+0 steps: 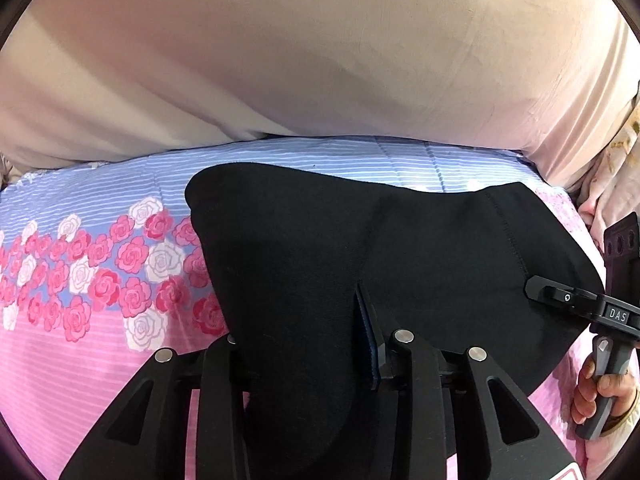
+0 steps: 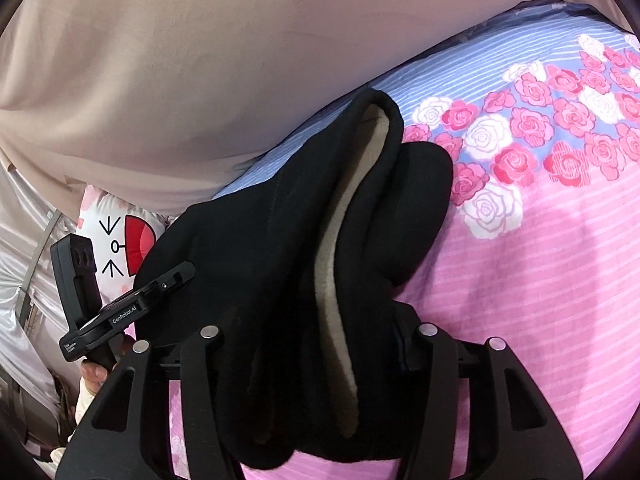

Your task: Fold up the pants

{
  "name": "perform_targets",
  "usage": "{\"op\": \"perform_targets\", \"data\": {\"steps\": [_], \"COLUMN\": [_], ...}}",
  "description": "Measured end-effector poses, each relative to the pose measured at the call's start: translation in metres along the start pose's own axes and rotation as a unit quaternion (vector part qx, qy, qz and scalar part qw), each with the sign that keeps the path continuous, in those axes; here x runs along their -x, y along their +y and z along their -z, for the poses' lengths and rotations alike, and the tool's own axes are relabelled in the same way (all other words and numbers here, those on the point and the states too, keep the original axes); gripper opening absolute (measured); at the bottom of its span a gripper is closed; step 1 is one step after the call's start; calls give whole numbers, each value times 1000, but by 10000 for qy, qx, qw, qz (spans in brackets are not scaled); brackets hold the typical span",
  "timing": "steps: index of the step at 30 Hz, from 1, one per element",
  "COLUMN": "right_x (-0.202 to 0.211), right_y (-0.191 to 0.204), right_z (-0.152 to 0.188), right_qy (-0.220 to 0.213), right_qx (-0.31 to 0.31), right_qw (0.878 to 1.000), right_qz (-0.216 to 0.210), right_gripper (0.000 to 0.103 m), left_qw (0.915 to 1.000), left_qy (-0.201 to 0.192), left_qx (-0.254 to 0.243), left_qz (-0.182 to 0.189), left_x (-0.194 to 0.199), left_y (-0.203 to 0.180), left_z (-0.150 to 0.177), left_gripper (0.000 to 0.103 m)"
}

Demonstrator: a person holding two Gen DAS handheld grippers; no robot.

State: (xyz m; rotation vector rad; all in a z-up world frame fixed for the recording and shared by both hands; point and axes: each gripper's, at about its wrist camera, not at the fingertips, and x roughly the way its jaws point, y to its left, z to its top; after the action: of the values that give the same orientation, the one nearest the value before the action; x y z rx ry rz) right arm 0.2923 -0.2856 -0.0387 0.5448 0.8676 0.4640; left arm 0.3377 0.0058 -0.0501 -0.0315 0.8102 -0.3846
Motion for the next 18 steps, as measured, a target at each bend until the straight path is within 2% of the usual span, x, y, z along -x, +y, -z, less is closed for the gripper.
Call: {"op": "perform_targets", "data": {"steps": [3, 5, 6, 8, 9, 10, 11, 12, 13, 14, 15, 16, 17, 18], "right_x": [-4, -4, 1, 25, 46, 69, 97, 116, 128, 132, 127, 116, 99, 73], "right_y": [5, 7, 5, -4, -7, -8, -2, 11, 30, 57, 75, 92, 109, 122], "right_z": [-1, -1, -1, 3, 7, 12, 17, 21, 23, 23, 22, 22, 22, 24], "right_qy": [63, 124, 150, -7, -206, -479, -863, -1165, -1344, -1425, -1403, -1291, -1098, -868], "right_qx": [-12, -60, -137, -305, -373, -386, -286, -62, 271, 641, 849, 1063, 1322, 1587], "right_qw": [10000, 9999, 9998, 9994, 9984, 9960, 9902, 9823, 9752, 9716, 9718, 9732, 9736, 9703], "right_qz": [47, 10, 57, 140, 360, 645, 1061, 1464, 1738, 1775, 1694, 1581, 1504, 1606], "right_gripper": [60, 62, 70, 72, 76, 76, 75, 64, 58, 44, 32, 26, 17, 15], "left_qw": [9999, 9997, 9991, 9967, 9926, 9861, 9749, 9564, 9343, 9273, 9326, 9389, 9519, 9589], "left_qy": [5, -7, -30, -229, -445, -585, -669, -737, -875, -1016, -1160, -1152, -1013, -882], "left_qx": [-40, -42, -48, -65, -129, -172, -232, -288, -312, -325, -321, -315, -360, -411], "left_qz": [-101, -245, -414, -778, -1121, -1547, -2112, -2810, -3442, -3587, -3403, -3229, -2869, -2667], "left_x": [-5, -6, -4, 17, 39, 55, 72, 88, 104, 114, 122, 120, 109, 99], "left_y": [-1, -1, -1, 3, 5, 7, 8, 8, 5, -1, -12, -20, -34, -41], "left_z": [0, 2, 4, 9, 13, 15, 17, 18, 16, 13, 7, 4, -1, -2], "left_gripper": [34, 47, 59, 61, 61, 62, 64, 65, 65, 65, 68, 74, 76, 77]}}
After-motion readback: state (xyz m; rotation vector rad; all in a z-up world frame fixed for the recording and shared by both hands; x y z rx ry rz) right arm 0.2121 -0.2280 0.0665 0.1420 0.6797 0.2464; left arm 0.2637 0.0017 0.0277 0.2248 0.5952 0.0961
